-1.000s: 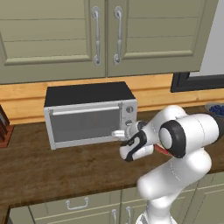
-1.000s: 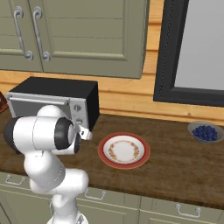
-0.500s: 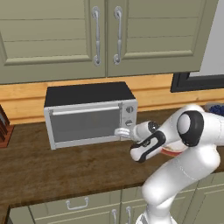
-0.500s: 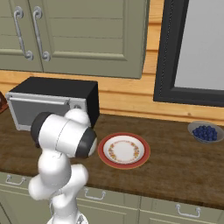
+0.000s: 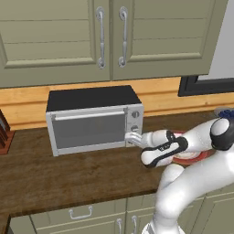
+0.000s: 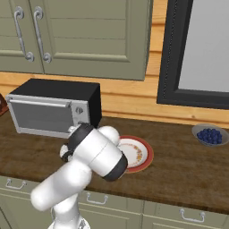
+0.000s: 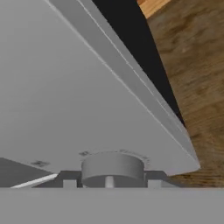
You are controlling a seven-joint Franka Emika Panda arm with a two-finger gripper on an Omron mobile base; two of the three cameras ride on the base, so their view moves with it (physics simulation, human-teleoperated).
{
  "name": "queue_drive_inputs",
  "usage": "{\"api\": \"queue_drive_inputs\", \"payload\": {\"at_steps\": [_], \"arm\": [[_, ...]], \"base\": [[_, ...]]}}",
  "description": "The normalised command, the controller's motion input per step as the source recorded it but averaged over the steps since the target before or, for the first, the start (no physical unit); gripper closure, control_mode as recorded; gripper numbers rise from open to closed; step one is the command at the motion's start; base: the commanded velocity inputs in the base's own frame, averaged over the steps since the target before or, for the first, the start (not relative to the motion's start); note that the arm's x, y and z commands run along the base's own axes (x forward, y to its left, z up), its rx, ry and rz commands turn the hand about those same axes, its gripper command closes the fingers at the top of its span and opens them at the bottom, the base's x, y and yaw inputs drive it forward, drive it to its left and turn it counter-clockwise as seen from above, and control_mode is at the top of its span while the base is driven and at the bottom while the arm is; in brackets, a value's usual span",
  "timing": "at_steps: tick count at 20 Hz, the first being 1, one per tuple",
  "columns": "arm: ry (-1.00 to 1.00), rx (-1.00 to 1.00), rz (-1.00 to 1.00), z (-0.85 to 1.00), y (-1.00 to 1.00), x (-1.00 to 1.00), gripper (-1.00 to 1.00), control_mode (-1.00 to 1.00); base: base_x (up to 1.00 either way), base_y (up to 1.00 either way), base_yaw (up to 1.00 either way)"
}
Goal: Pick up the kebab skewer and baguette bread, and place them inside the toaster oven. Close the toaster oven door and start by setting the timer.
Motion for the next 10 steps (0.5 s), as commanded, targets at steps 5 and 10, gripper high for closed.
{"api": "queue_drive_inputs", "payload": {"at_steps": [5,10], "arm": [[0.00,0.16,0.08,0.00,-0.04,0.00,1.00,-1.00],[0.00,0.14,0.07,0.00,0.00,0.00,1.00,-1.00]], "base": [[0.00,0.00,0.00],[0.00,0.00,0.00]]}}
